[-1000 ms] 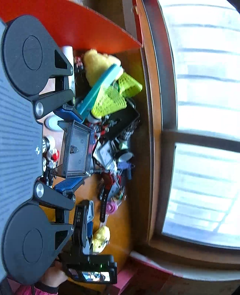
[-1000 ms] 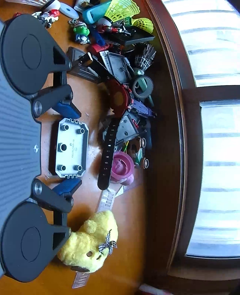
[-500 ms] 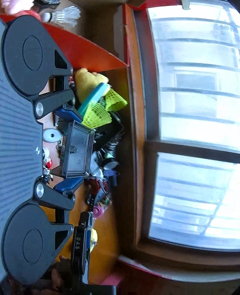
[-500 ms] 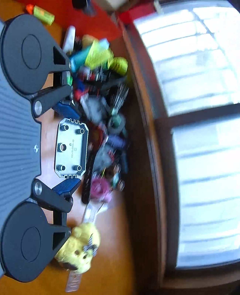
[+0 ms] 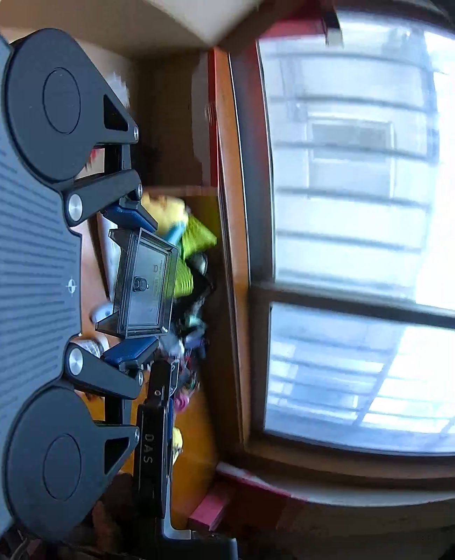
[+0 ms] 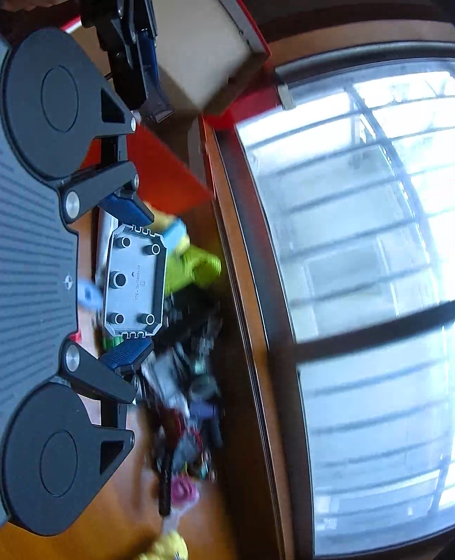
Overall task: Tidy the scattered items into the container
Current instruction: 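Carry the clear case and grey plate with both grippers over the box, then open left gripper to drop the clear case while right gripper releases the grey plate into the box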
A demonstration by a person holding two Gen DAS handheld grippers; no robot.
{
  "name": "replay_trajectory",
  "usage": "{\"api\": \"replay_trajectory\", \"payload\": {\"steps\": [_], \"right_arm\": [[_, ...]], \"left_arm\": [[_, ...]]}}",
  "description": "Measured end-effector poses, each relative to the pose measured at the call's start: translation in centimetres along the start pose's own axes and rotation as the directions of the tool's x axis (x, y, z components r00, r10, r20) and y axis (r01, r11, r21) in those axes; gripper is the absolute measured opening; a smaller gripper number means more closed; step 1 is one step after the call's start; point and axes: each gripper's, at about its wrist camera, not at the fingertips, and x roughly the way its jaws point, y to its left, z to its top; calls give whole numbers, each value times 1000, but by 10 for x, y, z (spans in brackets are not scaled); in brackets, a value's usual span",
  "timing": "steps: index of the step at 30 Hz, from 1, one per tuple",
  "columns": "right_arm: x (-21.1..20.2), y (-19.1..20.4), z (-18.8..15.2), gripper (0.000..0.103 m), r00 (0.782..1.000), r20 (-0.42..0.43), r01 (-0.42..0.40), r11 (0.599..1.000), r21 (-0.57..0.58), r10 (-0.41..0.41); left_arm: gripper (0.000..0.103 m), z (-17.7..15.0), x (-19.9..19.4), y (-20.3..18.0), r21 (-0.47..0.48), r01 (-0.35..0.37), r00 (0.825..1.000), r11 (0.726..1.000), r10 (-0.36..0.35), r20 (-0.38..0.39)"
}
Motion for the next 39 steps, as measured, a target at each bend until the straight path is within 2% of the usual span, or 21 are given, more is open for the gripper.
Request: {"api": "replay_trajectory", "payload": {"steps": [3,6,11,14,26,39], "right_arm": [[3,26,-1,72,999,-5,-31,999,-8,31],[7,49,2,72,998,-10,-66,997,-32,66],[16,75,11,72,991,-9,-136,987,-90,136],[25,83,18,72,983,-9,-181,979,-97,181],[65,121,44,72,942,-36,-335,925,-178,335],[102,152,36,72,898,-152,-438,872,-218,413]], "left_arm": [[63,-1,-21,27,-18,-62,998,998,62,10],[64,2,-37,53,-45,-149,988,988,150,30],[64,7,-53,84,-104,-291,953,951,298,56],[64,8,-60,94,-144,-334,938,931,344,48],[64,-2,-60,99,-186,-375,925,908,381,-7],[63,-15,-46,102,-180,-422,906,888,417,-67]]}}
